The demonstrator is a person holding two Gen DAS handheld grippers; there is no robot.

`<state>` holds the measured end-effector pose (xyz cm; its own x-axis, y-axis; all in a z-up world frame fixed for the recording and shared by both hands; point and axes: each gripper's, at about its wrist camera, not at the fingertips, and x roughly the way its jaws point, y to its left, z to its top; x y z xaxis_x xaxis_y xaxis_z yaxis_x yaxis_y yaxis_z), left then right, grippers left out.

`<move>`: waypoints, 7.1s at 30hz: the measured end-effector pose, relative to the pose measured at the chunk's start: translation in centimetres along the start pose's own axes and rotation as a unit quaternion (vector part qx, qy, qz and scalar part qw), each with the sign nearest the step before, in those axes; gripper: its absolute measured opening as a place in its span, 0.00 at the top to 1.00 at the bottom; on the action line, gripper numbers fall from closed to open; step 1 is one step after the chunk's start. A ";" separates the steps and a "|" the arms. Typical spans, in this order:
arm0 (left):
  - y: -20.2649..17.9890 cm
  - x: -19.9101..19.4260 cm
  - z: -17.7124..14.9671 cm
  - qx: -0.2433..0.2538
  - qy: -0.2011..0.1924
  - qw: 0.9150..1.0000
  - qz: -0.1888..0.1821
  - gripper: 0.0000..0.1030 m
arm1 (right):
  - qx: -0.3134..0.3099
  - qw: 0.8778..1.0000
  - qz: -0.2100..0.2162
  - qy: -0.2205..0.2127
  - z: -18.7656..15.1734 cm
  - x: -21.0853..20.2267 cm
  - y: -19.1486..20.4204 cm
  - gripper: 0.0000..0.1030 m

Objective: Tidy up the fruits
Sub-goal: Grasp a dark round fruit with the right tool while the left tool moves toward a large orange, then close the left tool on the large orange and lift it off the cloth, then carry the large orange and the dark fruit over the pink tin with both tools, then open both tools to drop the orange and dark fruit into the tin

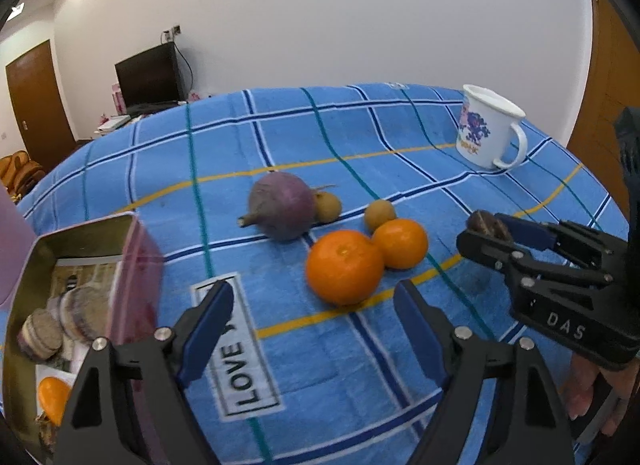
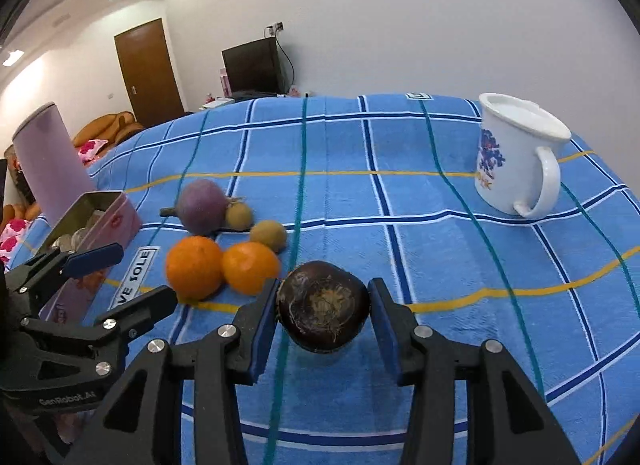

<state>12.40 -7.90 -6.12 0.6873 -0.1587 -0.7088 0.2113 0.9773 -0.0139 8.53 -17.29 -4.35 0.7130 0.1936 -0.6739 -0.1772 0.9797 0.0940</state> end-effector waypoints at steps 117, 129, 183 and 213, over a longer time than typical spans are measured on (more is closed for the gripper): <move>-0.8 -7.4 -2.6 -0.003 -0.191 0.981 0.028 0.53 | -0.080 0.976 0.025 -0.200 -2.6 -7.3 2.7 0.55; -0.2 -7.7 -2.9 -0.014 -0.185 0.982 0.026 0.53 | -0.079 0.976 0.024 -0.202 -2.7 -7.4 2.8 0.55; 8.6 -10.1 -5.8 -0.078 -0.161 0.982 0.065 0.53 | -0.145 0.971 0.109 -0.156 -2.1 -4.4 13.3 0.55; 15.1 -10.8 -7.0 -0.121 -0.138 0.976 0.119 0.53 | -0.185 0.959 0.163 -0.143 -0.5 -2.9 20.2 0.55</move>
<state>3.29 9.56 -3.59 0.8644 0.0786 -0.4965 -0.1249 0.9903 -0.0607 2.54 1.95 -0.85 0.7263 0.5443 -0.4198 -0.6130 0.7892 -0.0372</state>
